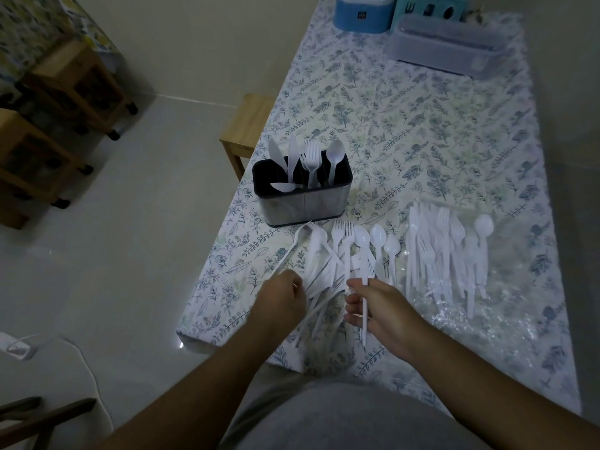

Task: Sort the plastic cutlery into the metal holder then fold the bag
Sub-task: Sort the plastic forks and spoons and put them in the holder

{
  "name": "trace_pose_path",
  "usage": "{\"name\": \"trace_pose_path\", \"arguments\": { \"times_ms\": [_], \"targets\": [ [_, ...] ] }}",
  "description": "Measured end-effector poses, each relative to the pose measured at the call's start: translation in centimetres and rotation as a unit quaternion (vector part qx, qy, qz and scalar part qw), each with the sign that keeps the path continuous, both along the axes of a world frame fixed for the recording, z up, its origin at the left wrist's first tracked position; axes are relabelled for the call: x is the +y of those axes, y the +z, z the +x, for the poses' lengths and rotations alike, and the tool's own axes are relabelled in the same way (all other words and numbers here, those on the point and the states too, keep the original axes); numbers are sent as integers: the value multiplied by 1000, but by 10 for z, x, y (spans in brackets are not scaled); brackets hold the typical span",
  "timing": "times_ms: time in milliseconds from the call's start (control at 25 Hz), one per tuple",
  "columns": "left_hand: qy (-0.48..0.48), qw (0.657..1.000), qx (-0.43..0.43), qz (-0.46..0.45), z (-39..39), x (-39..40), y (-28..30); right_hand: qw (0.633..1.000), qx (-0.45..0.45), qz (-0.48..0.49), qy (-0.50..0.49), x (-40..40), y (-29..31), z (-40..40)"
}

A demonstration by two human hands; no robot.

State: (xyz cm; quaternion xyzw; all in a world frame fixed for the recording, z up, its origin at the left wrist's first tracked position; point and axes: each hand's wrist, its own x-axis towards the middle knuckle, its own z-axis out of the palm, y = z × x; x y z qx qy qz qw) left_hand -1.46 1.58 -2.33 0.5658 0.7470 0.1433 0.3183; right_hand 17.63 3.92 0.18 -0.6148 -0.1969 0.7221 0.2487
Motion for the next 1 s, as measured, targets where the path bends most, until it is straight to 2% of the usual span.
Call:
{"name": "trace_pose_path", "arguments": {
  "times_ms": [80,160,240,400,600,760,880,1000],
  "targets": [
    [-41,996,-80,-10,19,-14,13,1000,25,-1,19,-3,-3,-3],
    [-93,988,-121,6,32,-19,19,998,13,3,59,-7,-7,-4],
    [-88,991,-98,31,31,-12,16,997,-30,9,69,-9,-9,-2],
    [28,999,0,16,9,11,-11,999,-45,-8,22,-9,-11,6],
    [28,998,53,-37,11,20,-22,998,-54,0,30,-12,-11,7],
    [32,997,45,-49,2,13,-15,998,-59,-3,16,-12,-9,10],
    [75,995,-33,-65,-2,-2,-4,999,-40,-9,-5,-12,-7,9],
    [176,957,-201,-110,5,-17,10,1000,-10,-20,-4,-14,-6,3]
  ]
}}
